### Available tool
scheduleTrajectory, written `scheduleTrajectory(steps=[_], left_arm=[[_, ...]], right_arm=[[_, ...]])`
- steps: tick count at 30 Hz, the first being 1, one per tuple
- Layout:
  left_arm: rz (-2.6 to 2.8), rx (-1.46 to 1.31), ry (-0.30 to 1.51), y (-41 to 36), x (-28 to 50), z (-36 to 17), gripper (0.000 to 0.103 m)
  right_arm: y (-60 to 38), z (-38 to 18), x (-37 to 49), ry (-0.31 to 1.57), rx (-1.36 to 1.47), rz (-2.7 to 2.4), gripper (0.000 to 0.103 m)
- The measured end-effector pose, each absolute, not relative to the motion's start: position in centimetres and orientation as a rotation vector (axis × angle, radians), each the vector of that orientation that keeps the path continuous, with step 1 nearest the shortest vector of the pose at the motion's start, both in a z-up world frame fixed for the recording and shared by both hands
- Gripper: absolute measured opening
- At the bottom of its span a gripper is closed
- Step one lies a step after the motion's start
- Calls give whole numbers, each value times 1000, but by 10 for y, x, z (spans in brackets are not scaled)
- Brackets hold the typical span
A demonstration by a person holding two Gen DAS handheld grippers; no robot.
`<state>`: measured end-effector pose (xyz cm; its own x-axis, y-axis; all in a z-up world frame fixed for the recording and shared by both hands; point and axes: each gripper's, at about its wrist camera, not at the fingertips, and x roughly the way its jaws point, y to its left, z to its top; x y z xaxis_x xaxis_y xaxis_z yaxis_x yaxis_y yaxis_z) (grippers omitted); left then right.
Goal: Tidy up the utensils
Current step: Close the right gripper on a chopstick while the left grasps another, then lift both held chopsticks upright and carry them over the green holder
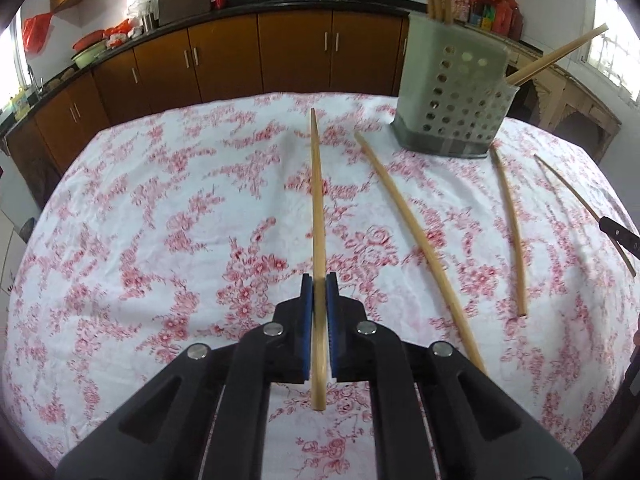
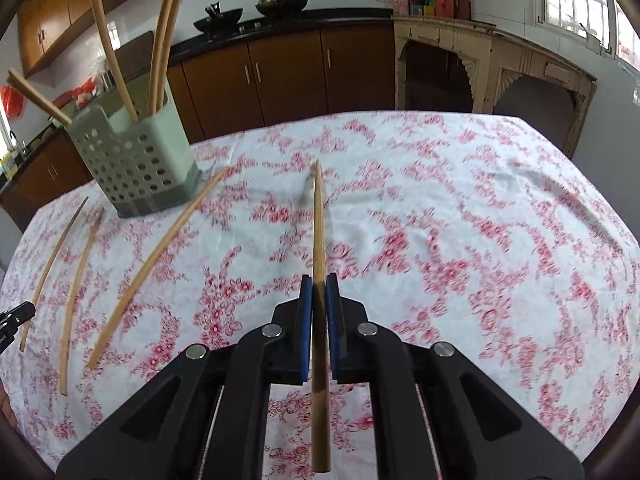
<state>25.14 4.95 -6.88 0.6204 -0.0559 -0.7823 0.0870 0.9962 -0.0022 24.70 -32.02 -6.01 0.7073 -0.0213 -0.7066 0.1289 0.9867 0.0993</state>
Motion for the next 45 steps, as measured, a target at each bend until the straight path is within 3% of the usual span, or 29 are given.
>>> scheduleTrajectory(steps=[29,45], left_arm=[[-135,-47,633,51,232,28,8],[-146,-31,535,46,229,72,8]], right_arm=[[-335,20,224,481,207,-42,8],[-316,51,222,418,189,33,8]])
